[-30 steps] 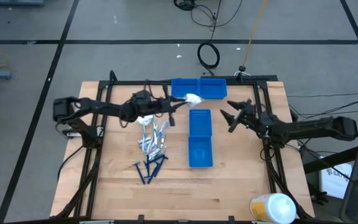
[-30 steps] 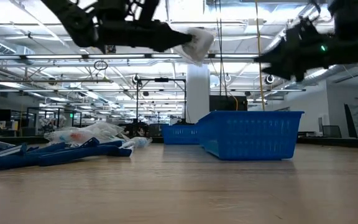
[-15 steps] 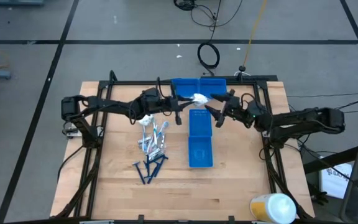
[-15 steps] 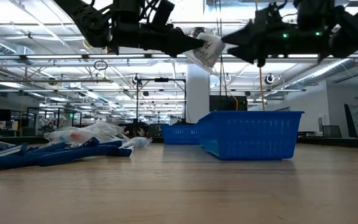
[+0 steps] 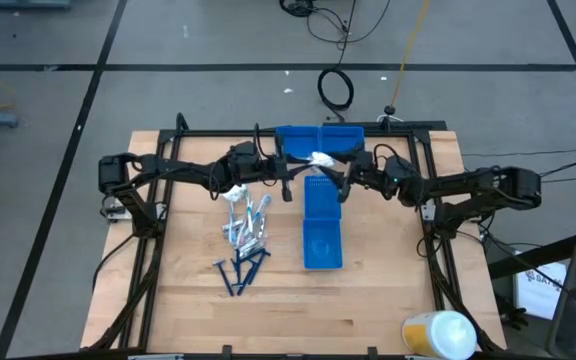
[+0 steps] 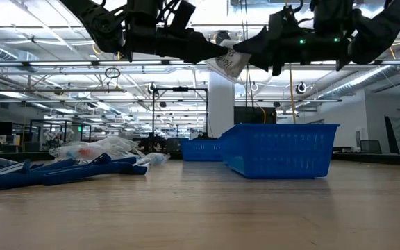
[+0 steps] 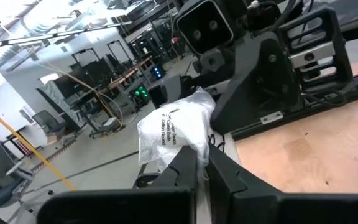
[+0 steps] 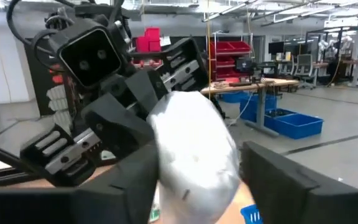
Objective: Pick & Place Travel size toiletries
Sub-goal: Put the cotton balls in the top right blue bin
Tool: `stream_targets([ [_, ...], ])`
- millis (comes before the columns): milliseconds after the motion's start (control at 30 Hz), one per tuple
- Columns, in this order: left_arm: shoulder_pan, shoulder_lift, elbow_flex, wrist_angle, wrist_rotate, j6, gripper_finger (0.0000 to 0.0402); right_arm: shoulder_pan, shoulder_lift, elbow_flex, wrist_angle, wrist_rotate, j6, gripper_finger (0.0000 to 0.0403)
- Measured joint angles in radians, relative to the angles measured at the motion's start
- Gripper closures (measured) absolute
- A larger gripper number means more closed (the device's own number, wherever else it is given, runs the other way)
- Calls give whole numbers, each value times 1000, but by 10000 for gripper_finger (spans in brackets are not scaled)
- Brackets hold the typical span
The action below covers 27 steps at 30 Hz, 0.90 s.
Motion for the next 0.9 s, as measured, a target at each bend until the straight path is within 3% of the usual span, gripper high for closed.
stream_targets([
  [200,-4,0,0,1,-8,-7,384,0,-2,0,-10,-4,-18,311],
  [333,-24,-1,-1,13,-104,-91,352,0,-3,0,-27,-1,-44,376],
  [433,-49,-18,21,-50,-208,-68,305,0,-2,0,-35,4,-67,380],
  [567,-79,-37,55,-82,-426,4,234,-11,-2,0,-66,75,-74,368],
  [767,-117,-65,60,-89,-792,124,155,-77,-2,-1,-163,329,-149,362],
  [900,-104,-80,60,-219,-881,69,132,-161,-3,-1,-257,440,-169,380],
])
